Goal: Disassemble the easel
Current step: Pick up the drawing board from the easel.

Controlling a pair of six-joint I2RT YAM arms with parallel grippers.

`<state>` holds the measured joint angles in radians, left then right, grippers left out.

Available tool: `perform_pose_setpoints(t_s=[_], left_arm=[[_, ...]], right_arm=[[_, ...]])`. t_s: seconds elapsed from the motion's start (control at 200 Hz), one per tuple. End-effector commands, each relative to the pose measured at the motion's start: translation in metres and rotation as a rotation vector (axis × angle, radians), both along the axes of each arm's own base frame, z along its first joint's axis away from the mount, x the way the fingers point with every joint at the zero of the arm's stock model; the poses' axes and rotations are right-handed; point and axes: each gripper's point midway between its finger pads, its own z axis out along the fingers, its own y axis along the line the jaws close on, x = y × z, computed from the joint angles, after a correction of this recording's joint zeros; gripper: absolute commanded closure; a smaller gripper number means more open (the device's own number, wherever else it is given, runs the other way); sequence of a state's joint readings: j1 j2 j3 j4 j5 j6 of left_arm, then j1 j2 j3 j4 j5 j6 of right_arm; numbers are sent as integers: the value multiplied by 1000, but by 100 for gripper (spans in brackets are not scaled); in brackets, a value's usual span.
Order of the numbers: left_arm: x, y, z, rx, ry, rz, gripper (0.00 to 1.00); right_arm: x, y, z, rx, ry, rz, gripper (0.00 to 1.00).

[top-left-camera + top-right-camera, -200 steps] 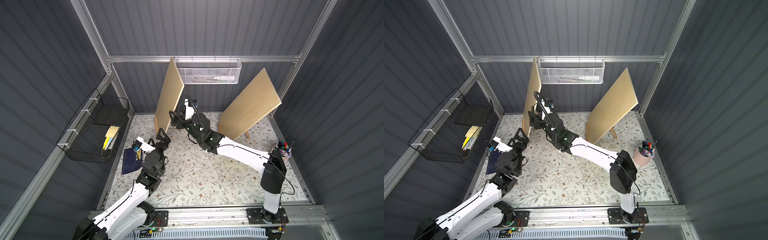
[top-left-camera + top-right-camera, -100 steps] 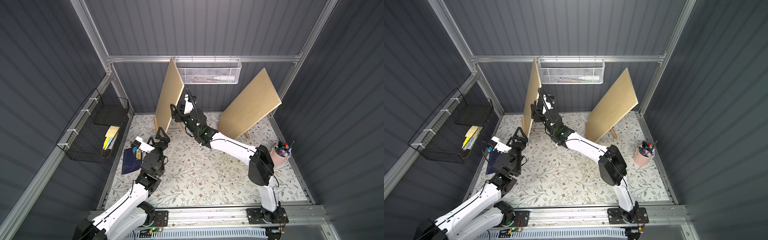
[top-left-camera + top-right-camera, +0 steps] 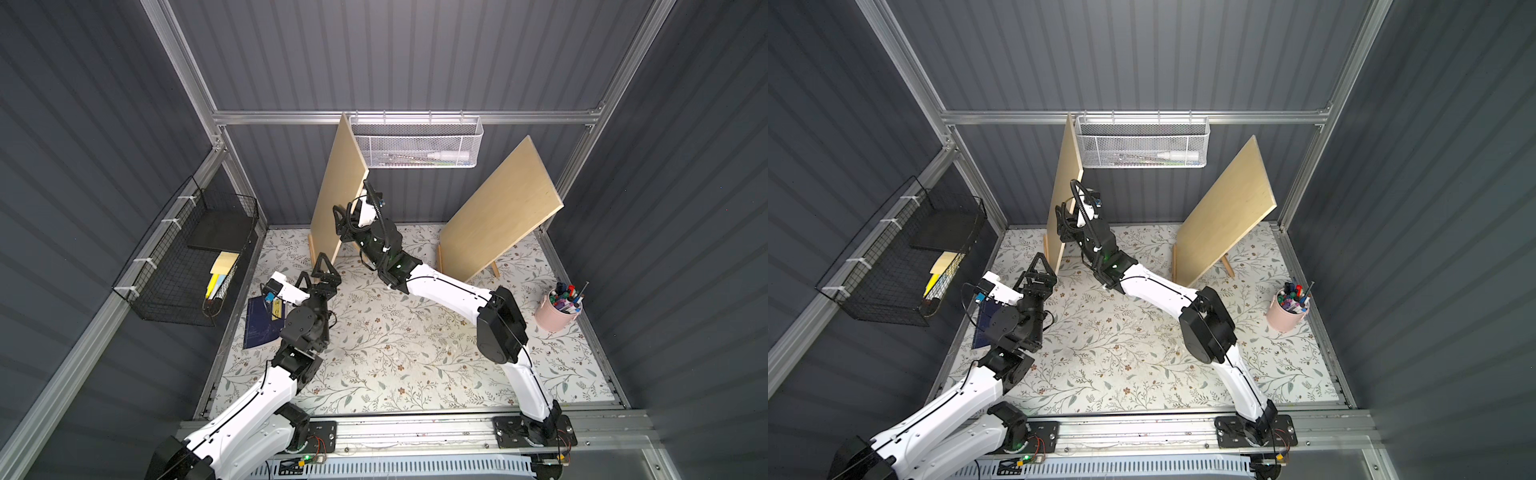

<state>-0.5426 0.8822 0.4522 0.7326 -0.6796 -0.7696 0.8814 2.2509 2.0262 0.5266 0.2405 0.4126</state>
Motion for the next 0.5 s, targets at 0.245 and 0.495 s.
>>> perform_pose_setpoints(t_s=[0.245, 0.495], left_arm=[[-2, -3, 6, 15, -23, -16, 1], [-3, -3, 6, 19, -24, -19, 1]], right_arm=[[3, -5, 27, 53, -81, -19, 79], [0, -8, 39, 67, -116, -19, 100]])
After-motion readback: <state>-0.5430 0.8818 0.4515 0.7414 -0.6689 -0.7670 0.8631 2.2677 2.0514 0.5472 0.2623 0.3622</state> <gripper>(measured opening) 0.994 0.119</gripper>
